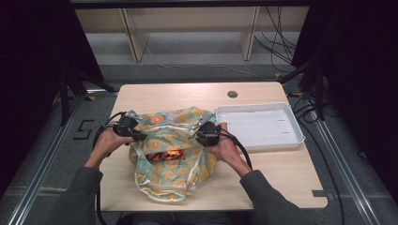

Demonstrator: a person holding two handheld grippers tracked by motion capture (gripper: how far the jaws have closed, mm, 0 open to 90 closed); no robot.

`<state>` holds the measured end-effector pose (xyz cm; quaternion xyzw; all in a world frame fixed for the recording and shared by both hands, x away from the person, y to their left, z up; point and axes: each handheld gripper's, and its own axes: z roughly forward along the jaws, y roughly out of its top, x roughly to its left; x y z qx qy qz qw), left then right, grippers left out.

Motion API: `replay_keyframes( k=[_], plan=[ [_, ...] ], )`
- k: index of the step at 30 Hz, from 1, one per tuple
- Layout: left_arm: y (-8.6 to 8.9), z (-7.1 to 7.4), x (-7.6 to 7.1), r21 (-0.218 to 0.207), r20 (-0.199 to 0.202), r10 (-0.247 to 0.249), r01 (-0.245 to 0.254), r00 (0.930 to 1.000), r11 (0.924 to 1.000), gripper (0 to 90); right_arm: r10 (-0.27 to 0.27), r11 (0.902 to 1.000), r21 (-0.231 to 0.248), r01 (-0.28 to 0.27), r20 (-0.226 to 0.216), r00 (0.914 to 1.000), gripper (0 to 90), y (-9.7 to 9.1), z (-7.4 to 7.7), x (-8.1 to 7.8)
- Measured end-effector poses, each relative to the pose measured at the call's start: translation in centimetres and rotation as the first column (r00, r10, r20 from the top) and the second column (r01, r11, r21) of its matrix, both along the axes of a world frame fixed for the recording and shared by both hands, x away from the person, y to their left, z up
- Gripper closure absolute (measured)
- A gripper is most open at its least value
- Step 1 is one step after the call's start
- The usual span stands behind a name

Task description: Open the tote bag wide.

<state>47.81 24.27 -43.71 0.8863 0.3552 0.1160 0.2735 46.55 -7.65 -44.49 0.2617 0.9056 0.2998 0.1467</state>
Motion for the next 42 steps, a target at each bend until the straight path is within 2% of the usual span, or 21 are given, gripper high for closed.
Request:
replay_keyframes(
  k=[2,5,9,10,12,13,15,19,21,24,25,27,28,30,32,33,35,39,40,41,42],
  plan=[
    [-0.2,0.8,-0.8,0.010,-0.010,-0.011,0.011,0.9999,0.9999,59.9,-0.023,0.9997,0.008,0.024,-0.017,0.9996,90.0,-0.3,0.0,0.3],
    [-0.7,2.8,-2.7,0.038,0.040,0.007,-0.009,0.9992,0.9992,41.5,-0.025,0.9996,0.011,0.026,-0.026,0.9993,90.0,-0.2,-0.4,0.5],
    [-2.2,5.5,-5.7,0.041,0.138,-0.047,0.042,0.9893,0.9983,39.0,-0.014,0.9999,-0.001,0.014,-0.031,0.9994,90.0,0.1,-0.4,0.5],
    [-2.9,5.7,-6.6,0.047,0.180,-0.062,0.055,0.9816,0.9974,41.1,-0.014,0.9999,-0.002,0.014,-0.029,0.9995,90.0,0.1,-0.4,0.5],
    [-4.0,5.3,-7.9,0.046,0.157,-0.117,0.111,0.9807,0.9927,43.6,-0.019,0.9998,0.008,0.020,-0.034,0.9992,90.0,0.1,-0.3,0.4],
    [-4.4,4.9,-8.2,0.076,0.137,-0.131,0.121,0.9819,0.9897,44.6,-0.017,0.9998,0.013,0.018,-0.023,0.9996,90.0,0.1,-0.3,0.5],
    [-4.7,3.8,-8.2,0.130,0.124,-0.127,0.111,0.9841,0.9853,44.4,-0.017,0.9997,0.015,0.017,-0.025,0.9996,90.0,0.0,-0.2,0.5],
    [-4.3,1.1,-7.5,0.165,0.107,-0.107,0.089,0.9884,0.9822,43.9,-0.017,0.9996,0.020,0.017,-0.023,0.9996,90.0,0.0,-0.1,0.4],
    [-4.1,0.0,-7.2,0.224,0.111,-0.107,0.080,0.9880,0.9712,41.8,-0.013,0.9998,0.017,0.014,-0.028,0.9995,90.0,0.0,-0.2,0.5],
    [-3.7,-1.1,-6.9,0.283,0.089,-0.109,0.080,0.9901,0.9559,41.5,-0.026,0.9995,0.017,0.026,-0.031,0.9992,90.0,-0.2,-0.2,0.7],
    [-3.6,-1.4,-6.9,0.281,0.095,-0.104,0.074,0.9900,0.9569,41.6,-0.022,0.9997,0.009,0.023,-0.029,0.9993,90.0,-0.3,-0.3,0.8],
    [-3.6,-1.8,-7.0,0.299,0.085,-0.108,0.078,0.9905,0.9511,42.7,-0.016,0.9998,0.010,0.016,-0.021,0.9997,90.0,-0.3,-0.5,0.8],
    [-3.6,-2.0,-7.0,0.307,0.080,-0.118,0.088,0.9898,0.9476,43.9,-0.014,0.9999,0.001,0.014,-0.040,0.9991,90.0,-0.3,-0.4,0.7],
    [-3.6,-2.3,-7.1,0.333,0.078,-0.138,0.105,0.9873,0.9371,49.7,-0.027,0.9996,0.004,0.027,-0.046,0.9986,90.0,-0.3,-0.4,0.7],
    [-3.5,-2.3,-7.0,0.336,0.082,-0.149,0.113,0.9855,0.9349,58.9,-0.024,0.9997,0.003,0.024,-0.042,0.9988,90.0,-0.2,-0.5,0.7],
    [-3.5,-2.2,-7.0,0.330,0.080,-0.150,0.115,0.9855,0.9369,63.7,-0.022,0.9998,0.002,0.022,-0.041,0.9989,90.0,-0.2,-0.5,0.6],
    [-3.3,-2.0,-7.0,0.335,0.079,-0.170,0.134,0.9824,0.9325,74.3,-0.014,0.9998,0.010,0.015,-0.033,0.9994,90.0,-0.3,-0.5,0.7],
    [-2.9,-0.8,-7.2,0.305,0.081,-0.201,0.168,0.9761,0.9375,87.1,-0.016,0.9999,0.005,0.017,-0.028,0.9995,90.0,-0.4,-0.4,0.7],
    [-2.8,-0.2,-7.4,0.296,0.082,-0.209,0.176,0.9745,0.9388,88.4,-0.025,0.9996,0.007,0.026,-0.044,0.9987,90.0,-0.4,-0.3,0.7],
    [-2.6,0.3,-7.4,0.308,0.070,-0.231,0.200,0.9703,0.9304,89.0,-0.021,0.9997,0.011,0.022,-0.029,0.9993,90.0,-0.5,-0.3,0.8],
    [-2.4,0.9,-7.6,0.307,0.072,-0.251,0.218,0.9653,0.9265,89.2,-0.034,0.9991,0.023,0.035,-0.039,0.9987,90.0,-0.5,-0.3,0.7]
  ],
)
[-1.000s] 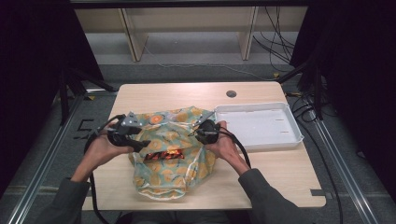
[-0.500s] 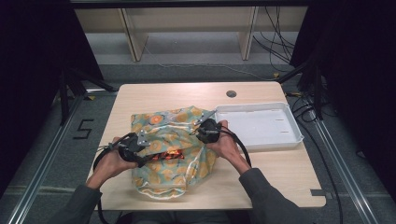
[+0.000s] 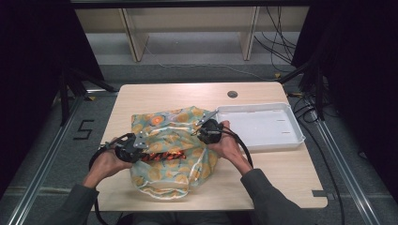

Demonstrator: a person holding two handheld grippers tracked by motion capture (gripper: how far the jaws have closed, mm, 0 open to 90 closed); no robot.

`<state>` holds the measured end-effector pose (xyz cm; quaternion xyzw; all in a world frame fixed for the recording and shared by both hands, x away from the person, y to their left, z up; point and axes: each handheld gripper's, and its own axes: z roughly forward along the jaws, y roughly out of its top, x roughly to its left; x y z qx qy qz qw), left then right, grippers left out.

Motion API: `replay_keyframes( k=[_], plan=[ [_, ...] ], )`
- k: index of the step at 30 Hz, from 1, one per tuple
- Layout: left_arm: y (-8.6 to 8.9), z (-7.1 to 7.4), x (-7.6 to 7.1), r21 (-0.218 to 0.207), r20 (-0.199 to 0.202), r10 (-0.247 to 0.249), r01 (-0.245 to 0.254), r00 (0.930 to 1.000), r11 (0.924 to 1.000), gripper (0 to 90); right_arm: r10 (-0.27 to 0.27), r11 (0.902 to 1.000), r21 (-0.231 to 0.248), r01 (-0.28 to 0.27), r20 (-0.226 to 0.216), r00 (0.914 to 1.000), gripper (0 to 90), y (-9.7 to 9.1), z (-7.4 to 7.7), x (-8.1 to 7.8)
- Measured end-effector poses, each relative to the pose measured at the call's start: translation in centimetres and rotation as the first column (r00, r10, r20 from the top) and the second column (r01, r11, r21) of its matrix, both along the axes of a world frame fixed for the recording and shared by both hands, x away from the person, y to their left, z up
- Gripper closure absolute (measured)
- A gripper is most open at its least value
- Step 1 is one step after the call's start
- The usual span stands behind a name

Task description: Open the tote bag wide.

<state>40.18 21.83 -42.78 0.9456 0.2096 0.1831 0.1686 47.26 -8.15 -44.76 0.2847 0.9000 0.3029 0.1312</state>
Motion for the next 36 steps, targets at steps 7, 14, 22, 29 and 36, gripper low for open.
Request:
replay_keyframes(
  k=[7,14,22,29,36],
  plan=[
    [1.4,4.3,-0.4,-0.143,0.056,-0.010,0.018,0.9984,0.9896,89.6,0.019,0.9996,0.020,-0.020,0.041,0.9990,90.0,-0.3,1.4,-0.4],
    [2.3,2.6,3.6,-0.184,0.021,0.103,-0.098,0.9944,0.9780,89.5,-0.025,0.9997,0.010,0.024,0.075,0.9969,90.0,0.1,0.8,0.6],
    [4.0,-2.9,7.0,-0.174,-0.073,0.188,-0.198,0.9796,0.9646,89.0,-0.005,0.9983,-0.057,0.009,0.059,0.9983,90.0,0.3,-1.0,1.7],
    [4.1,-3.9,7.0,-0.171,-0.120,0.200,-0.218,0.9725,0.9608,88.8,0.012,0.9974,-0.071,-0.008,0.057,0.9983,77.6,0.9,-0.7,1.1],
    [4.0,-3.0,6.7,-0.180,-0.108,0.192,-0.209,0.9755,0.9611,88.5,0.104,0.9940,0.028,-0.105,0.032,0.9940,81.3,1.9,2.9,-2.8]
  ],
)
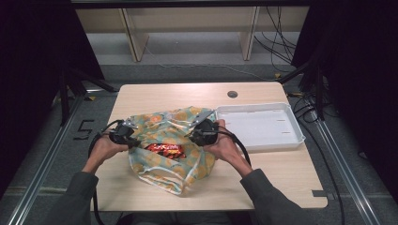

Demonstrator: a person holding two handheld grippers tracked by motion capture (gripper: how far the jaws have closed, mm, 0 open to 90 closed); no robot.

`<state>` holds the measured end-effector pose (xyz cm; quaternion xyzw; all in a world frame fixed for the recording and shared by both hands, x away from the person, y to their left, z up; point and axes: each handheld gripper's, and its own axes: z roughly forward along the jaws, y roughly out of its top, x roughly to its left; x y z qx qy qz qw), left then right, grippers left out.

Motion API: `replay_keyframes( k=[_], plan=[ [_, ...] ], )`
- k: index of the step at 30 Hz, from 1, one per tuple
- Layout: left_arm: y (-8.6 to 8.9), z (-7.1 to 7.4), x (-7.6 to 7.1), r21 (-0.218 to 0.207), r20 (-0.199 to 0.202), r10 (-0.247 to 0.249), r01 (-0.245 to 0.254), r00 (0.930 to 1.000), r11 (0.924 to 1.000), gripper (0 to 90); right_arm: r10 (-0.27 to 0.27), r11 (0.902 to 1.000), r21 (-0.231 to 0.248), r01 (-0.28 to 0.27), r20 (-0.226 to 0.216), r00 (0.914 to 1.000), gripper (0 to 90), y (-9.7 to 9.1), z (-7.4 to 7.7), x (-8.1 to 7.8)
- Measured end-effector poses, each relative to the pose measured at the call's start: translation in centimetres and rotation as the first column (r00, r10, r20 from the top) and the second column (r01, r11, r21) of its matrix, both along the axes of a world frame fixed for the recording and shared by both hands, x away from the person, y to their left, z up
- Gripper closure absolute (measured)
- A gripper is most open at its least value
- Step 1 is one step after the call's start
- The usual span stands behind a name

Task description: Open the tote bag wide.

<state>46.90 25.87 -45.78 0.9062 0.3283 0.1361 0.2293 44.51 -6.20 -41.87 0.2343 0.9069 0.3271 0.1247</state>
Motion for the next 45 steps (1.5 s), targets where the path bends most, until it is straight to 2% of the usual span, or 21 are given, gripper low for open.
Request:
replay_keyframes(
  k=[1,3,5,6,8,10,11,13,14,15,18,22,23,24,25,27,29,33,34,39,45],
  plan=[
    [0.0,0.1,-0.1,-0.005,-0.002,0.006,-0.006,1.0000,1.0000,88.4,0.054,0.9985,0.002,-0.054,-0.001,0.9985,83.6,0.3,-0.2,-0.3],
    [0.1,0.2,-0.2,-0.002,0.007,0.004,-0.004,1.0000,1.0000,88.4,0.086,0.9949,-0.052,-0.087,-0.015,0.9961,87.6,0.7,-1.0,-0.7],
    [0.4,0.3,-0.3,-0.009,0.019,0.003,-0.002,0.9998,1.0000,88.4,0.089,0.9867,-0.135,-0.090,-0.013,0.9960,90.0,0.5,-2.1,-0.5],
    [0.5,0.4,-0.4,-0.013,0.001,0.008,-0.008,1.0000,0.9999,88.5,0.063,0.9839,-0.166,-0.066,-0.026,0.9977,90.0,0.1,-2.4,-0.3],
    [0.9,0.4,-0.4,-0.029,0.022,0.012,-0.011,0.9997,0.9995,88.4,0.014,0.9841,-0.177,-0.020,-0.033,0.9994,90.0,-1.0,-3.2,0.5],
    [1.3,0.5,-0.4,-0.021,0.005,0.010,-0.010,0.9999,0.9997,88.4,-0.035,0.9852,-0.169,0.027,-0.044,0.9984,90.0,-2.0,-3.7,1.3],
    [1.5,0.5,-0.3,-0.020,0.020,0.005,-0.005,0.9998,0.9998,88.3,-0.021,0.9866,-0.162,0.015,-0.033,0.9992,90.0,-2.6,-3.9,1.8],
    [1.5,0.4,-0.4,-0.021,-0.004,0.020,-0.020,0.9998,0.9996,88.5,-0.062,0.9847,-0.166,0.052,-0.055,0.9965,90.0,-3.2,-4.1,1.9],
    [1.5,0.2,-0.3,-0.012,0.019,0.005,-0.004,0.9998,0.9999,88.5,-0.015,0.9832,-0.182,0.010,-0.024,0.9996,90.0,-3.4,-4.2,2.3],
    [1.3,0.1,-0.3,-0.007,0.005,0.011,-0.011,0.9999,0.9999,88.5,-0.071,0.9827,-0.176,0.059,-0.063,0.9955,90.0,-3.3,-4.4,1.9],
    [0.9,-0.3,-0.5,0.011,0.006,0.014,-0.014,0.9999,0.9998,88.1,-0.048,0.9811,-0.190,0.035,-0.059,0.9971,90.0,-3.4,-4.6,1.9],
    [0.4,-0.2,-1.0,0.026,0.017,-0.004,0.003,0.9999,0.9997,84.4,-0.037,0.9877,-0.154,0.026,-0.071,0.9968,90.0,-3.1,-4.0,1.2],
    [0.5,0.0,-1.1,0.042,0.041,-0.025,0.024,0.9989,0.9988,82.3,0.003,0.9888,-0.149,-0.010,-0.046,0.9989,90.0,-3.0,-3.9,1.3],
    [0.4,0.1,-1.3,0.038,0.028,-0.017,0.016,0.9995,0.9992,80.1,-0.016,0.9910,-0.134,0.008,-0.063,0.9979,90.0,-2.9,-3.7,0.9],
    [0.4,0.2,-1.4,0.040,0.048,-0.015,0.013,0.9988,0.9991,77.4,-0.016,0.9913,-0.131,0.008,-0.064,0.9979,90.0,-2.8,-3.5,0.7],
    [0.2,0.5,-2.0,0.033,0.054,-0.003,0.001,0.9985,0.9995,69.8,0.012,0.9923,-0.123,-0.017,-0.040,0.9991,90.0,-2.6,-3.3,0.5],
    [0.0,1.3,-2.6,0.050,0.063,-0.015,0.012,0.9979,0.9987,63.9,-0.005,0.9937,-0.112,-0.003,-0.071,0.9974,90.0,-2.3,-3.1,-0.1],
    [-0.7,3.0,-4.0,0.032,0.115,0.014,-0.018,0.9933,0.9993,52.5,0.052,0.9952,-0.081,-0.056,-0.047,0.9975,89.4,-1.7,-2.7,-0.6],
    [-0.8,3.4,-4.3,0.035,0.120,0.009,-0.013,0.9928,0.9993,50.8,0.039,0.9971,-0.063,-0.042,-0.058,0.9976,89.0,-1.4,-2.6,-0.9],
    [-1.7,4.4,-6.1,-0.019,0.129,0.031,-0.028,0.9912,0.9994,47.8,0.075,0.9961,-0.041,-0.078,-0.062,0.9952,84.1,-0.4,-2.3,-1.4],
    [-2.5,2.9,-6.9,-0.035,0.101,0.010,-0.006,0.9949,0.9994,50.5,0.086,0.9950,-0.044,-0.090,-0.082,0.9929,76.0,0.6,-3.0,-1.7]
  ],
)
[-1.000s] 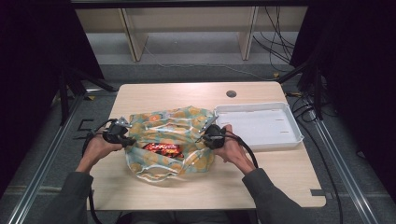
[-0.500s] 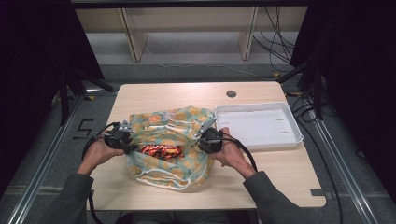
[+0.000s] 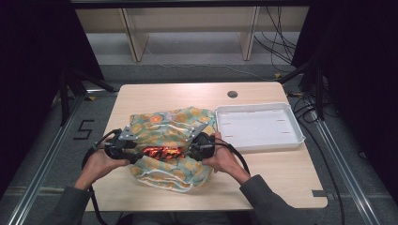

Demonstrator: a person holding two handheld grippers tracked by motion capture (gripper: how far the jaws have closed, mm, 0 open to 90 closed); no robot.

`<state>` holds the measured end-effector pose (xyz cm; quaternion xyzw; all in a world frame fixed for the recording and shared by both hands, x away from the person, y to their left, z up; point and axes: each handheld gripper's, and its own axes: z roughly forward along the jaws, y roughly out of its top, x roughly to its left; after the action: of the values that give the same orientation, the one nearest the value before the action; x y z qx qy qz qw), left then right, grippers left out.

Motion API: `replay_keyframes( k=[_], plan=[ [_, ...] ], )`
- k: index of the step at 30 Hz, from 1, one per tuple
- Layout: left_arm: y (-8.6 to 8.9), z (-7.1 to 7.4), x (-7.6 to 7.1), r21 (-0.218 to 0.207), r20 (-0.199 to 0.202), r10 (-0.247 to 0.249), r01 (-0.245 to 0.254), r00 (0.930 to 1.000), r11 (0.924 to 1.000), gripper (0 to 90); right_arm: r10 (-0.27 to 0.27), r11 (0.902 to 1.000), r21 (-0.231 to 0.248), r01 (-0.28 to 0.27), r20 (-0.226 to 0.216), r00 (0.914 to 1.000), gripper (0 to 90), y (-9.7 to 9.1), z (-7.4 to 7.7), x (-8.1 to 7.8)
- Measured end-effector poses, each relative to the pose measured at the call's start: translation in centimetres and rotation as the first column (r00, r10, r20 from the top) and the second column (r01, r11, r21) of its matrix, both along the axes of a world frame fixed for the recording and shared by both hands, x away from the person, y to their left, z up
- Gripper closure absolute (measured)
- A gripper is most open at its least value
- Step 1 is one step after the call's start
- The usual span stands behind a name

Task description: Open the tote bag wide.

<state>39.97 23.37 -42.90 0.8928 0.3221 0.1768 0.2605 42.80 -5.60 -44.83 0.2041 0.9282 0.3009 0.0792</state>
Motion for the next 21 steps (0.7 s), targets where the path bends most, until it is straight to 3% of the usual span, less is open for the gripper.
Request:
replay_keyframes(
  k=[4,5,10,11,14,17,21],
  plan=[
    [-0.3,-1.5,0.5,-0.006,-0.009,0.014,-0.015,0.9999,0.9999,53.1,0.008,0.9999,-0.013,-0.008,0.005,1.0000,74.8,0.4,-0.1,-0.1],
    [-0.4,-1.8,0.5,0.014,-0.047,0.009,-0.009,0.9988,0.9999,53.3,0.006,0.9999,-0.013,-0.006,0.009,0.9999,74.8,0.4,-0.2,-0.2],
    [-0.6,-3.0,0.4,0.070,-0.093,0.077,-0.071,0.9926,0.9950,51.1,0.005,1.0000,-0.008,-0.005,0.009,0.9999,74.8,0.4,-0.3,-0.2],
    [-0.8,-3.2,0.3,0.070,-0.090,0.089,-0.083,0.9919,0.9940,50.2,0.008,0.9999,-0.012,-0.008,0.005,1.0000,74.8,0.3,-0.2,-0.2],
    [-0.9,-3.3,0.1,0.105,-0.100,0.069,-0.058,0.9926,0.9928,48.3,0.007,0.9999,-0.011,-0.007,0.003,1.0000,74.8,0.3,-0.2,-0.2],
    [-1.3,-3.6,0.0,0.107,-0.094,0.067,-0.057,0.9933,0.9926,47.1,0.001,1.0000,-0.008,-0.001,0.003,1.0000,74.7,0.3,-0.3,-0.2],
    [-1.5,-4.1,0.4,0.117,-0.077,0.069,-0.060,0.9946,0.9913,51.3,0.008,0.9999,-0.013,-0.008,0.003,1.0000,74.7,0.3,-0.3,-0.2]
  ],
)
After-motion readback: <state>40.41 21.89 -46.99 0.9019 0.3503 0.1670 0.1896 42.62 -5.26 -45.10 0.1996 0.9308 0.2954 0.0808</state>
